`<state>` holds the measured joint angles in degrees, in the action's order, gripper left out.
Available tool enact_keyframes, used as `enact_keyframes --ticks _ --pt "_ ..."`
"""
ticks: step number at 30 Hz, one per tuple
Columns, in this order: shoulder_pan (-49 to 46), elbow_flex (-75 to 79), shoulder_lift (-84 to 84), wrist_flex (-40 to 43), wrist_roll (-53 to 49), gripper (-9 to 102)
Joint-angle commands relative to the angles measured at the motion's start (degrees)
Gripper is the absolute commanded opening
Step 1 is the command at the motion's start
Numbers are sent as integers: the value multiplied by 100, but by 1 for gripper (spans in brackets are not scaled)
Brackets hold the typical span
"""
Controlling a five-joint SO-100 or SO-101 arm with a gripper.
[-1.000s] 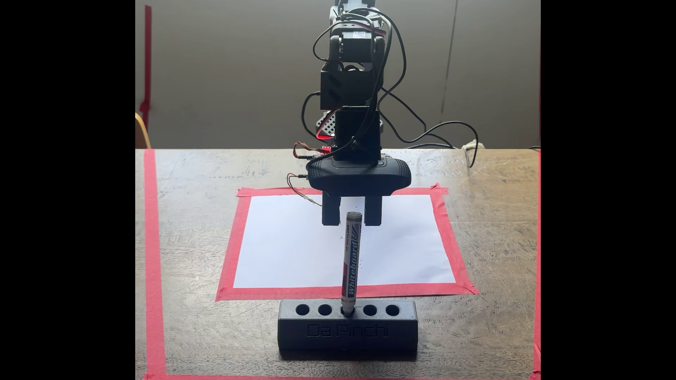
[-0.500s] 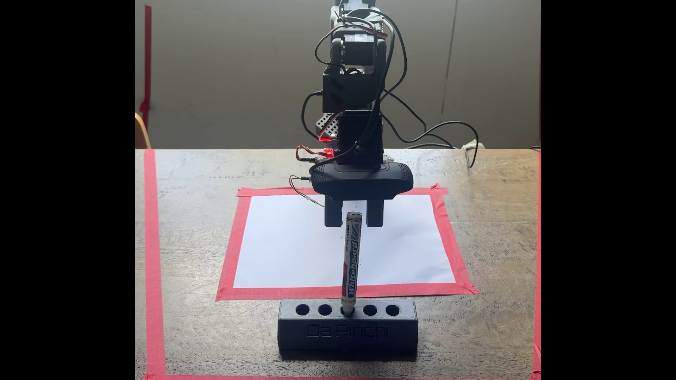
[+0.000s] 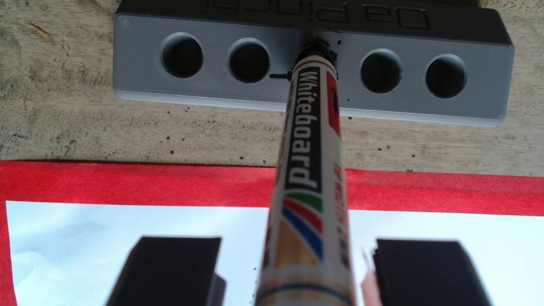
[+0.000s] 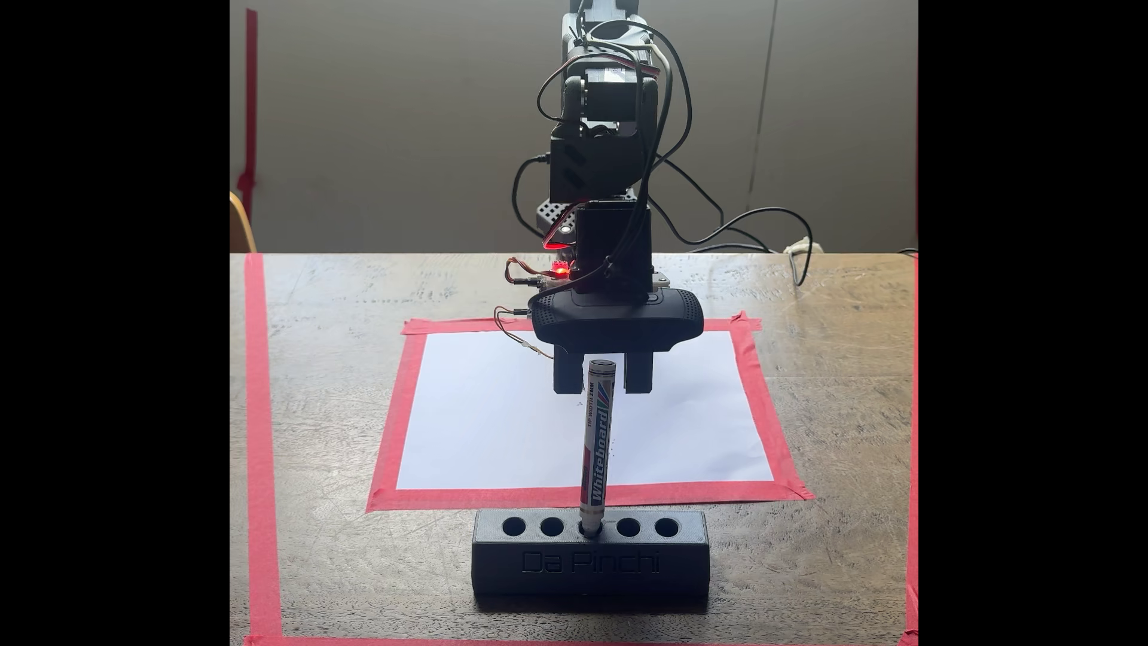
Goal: Pick up a pen
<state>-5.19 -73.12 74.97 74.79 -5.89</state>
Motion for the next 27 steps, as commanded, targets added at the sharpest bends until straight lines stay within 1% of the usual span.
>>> enact_keyframes --ticks 1,7,15,27 --pt "0 105 176 -88 -35 100" --pt "26 79 193 -88 -44 98" --pt "53 123 193 -211 -44 75" --pt "53 132 193 -211 -44 51"
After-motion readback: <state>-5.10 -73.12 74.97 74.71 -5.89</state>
